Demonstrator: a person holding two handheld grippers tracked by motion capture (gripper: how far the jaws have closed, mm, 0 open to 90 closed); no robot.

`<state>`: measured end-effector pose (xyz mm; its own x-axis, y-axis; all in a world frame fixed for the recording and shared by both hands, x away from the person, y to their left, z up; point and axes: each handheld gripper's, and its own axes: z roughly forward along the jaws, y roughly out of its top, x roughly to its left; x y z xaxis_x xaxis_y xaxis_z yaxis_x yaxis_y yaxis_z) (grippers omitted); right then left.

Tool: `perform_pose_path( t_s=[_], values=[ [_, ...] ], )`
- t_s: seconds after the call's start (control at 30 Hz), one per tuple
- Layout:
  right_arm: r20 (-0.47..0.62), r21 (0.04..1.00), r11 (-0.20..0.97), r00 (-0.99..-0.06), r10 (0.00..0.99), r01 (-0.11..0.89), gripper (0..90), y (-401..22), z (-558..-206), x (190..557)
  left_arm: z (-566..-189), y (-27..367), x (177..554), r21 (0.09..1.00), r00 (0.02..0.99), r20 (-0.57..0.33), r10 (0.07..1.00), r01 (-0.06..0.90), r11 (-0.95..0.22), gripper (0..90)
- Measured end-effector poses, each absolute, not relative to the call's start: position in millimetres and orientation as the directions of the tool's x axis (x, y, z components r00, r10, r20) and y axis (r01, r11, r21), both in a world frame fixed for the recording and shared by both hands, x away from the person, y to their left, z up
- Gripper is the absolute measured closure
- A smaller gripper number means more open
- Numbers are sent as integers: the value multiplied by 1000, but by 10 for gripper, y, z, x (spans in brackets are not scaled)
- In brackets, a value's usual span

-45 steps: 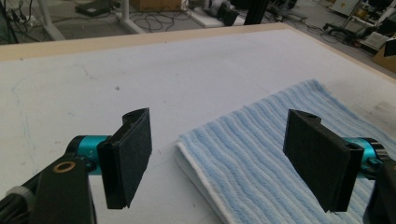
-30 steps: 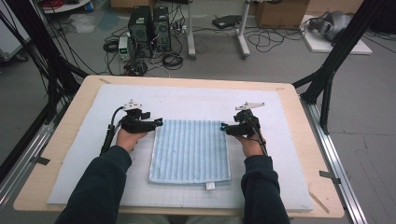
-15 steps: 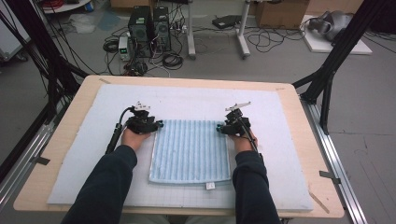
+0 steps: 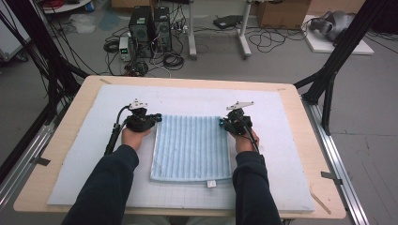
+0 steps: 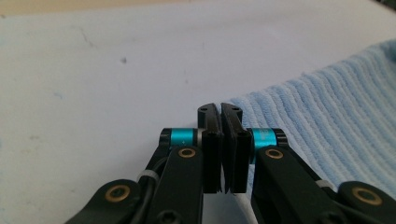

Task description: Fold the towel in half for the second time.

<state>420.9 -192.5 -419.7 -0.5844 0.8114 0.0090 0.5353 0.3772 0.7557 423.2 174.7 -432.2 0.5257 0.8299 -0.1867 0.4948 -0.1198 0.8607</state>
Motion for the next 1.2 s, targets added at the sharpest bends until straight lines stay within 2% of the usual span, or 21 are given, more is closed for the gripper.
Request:
perform_pose_path(
  t_s=[0.27,0.73,0.97,1.2],
  values=[
    [-1,803,355,-595,804,479,831,-1941,-4095,4064,-4216,1814,4110,882,553,-214,805,465,-85,866],
    [41,873,287,-647,761,394,827,-2086,-3989,3489,-4107,1919,3578,909,631,-231,741,411,-67,865],
    [44,881,286,-667,744,378,823,-2158,-4054,3173,-4133,1957,3188,927,673,-243,698,374,-38,864],
    [42,887,285,-677,735,364,822,-2176,-4148,2914,-4217,1951,2969,929,697,-227,681,366,-64,864]
  ],
)
